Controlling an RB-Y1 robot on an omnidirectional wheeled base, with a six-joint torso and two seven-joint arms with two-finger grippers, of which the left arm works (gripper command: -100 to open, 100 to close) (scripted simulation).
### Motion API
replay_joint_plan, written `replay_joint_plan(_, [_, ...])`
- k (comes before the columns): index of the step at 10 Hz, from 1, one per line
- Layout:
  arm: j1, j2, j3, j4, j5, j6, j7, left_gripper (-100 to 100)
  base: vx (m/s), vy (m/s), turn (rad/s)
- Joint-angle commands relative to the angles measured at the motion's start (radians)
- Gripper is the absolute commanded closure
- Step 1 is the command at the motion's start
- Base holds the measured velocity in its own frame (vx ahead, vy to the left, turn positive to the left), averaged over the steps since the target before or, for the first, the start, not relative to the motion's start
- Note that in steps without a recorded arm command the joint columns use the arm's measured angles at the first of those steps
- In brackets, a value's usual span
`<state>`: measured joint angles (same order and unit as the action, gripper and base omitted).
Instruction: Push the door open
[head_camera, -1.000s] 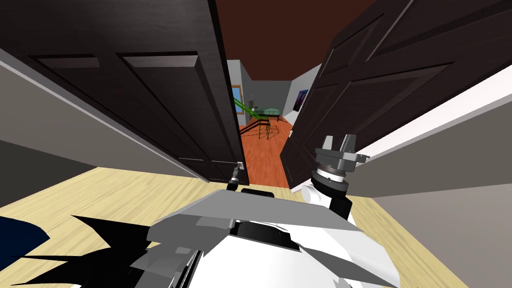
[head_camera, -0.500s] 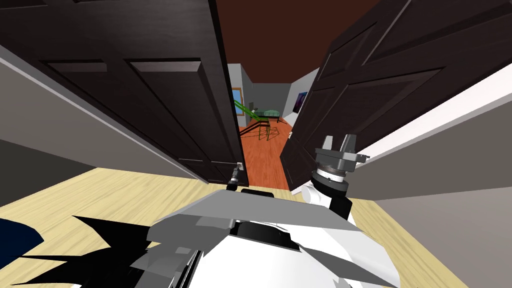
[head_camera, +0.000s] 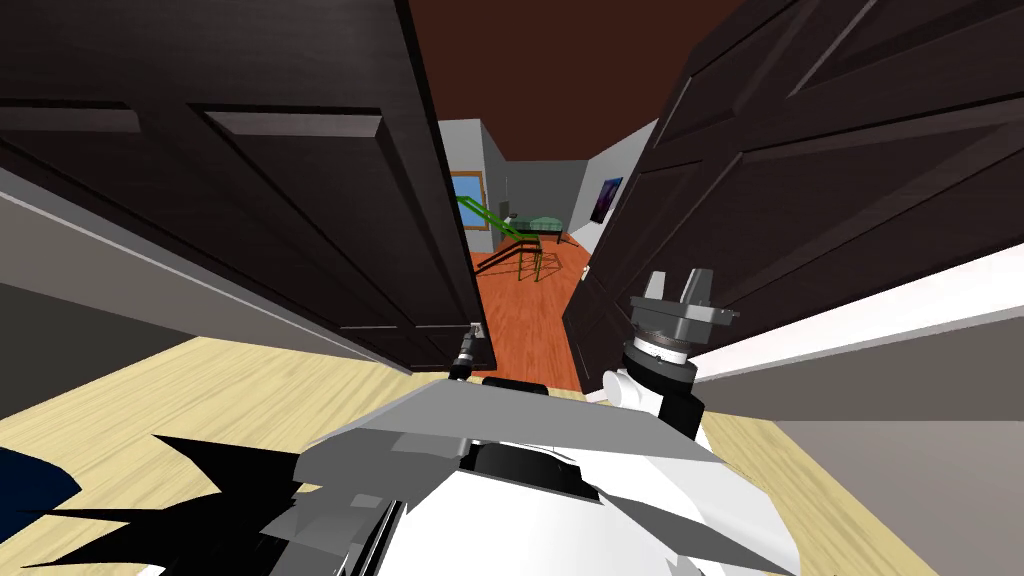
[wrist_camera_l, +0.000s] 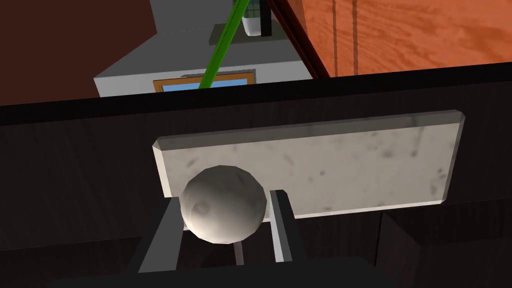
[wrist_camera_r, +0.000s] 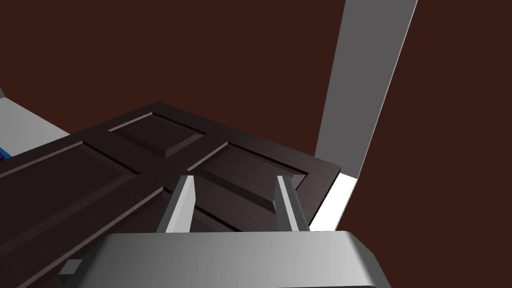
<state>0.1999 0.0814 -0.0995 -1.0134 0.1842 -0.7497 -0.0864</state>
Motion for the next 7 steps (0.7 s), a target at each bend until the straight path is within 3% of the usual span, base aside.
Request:
replay_joint_plan(1, [0.003, 0.004, 0.014, -0.004, 0.004, -0.005, -0.005, 100, 0.074, 0.006, 0.044])
replay_joint_plan(7, [-0.019, 0.01, 0.09, 0.016, 0.032, -0.001, -0.023, 100, 0.176, -0.039, 0.067])
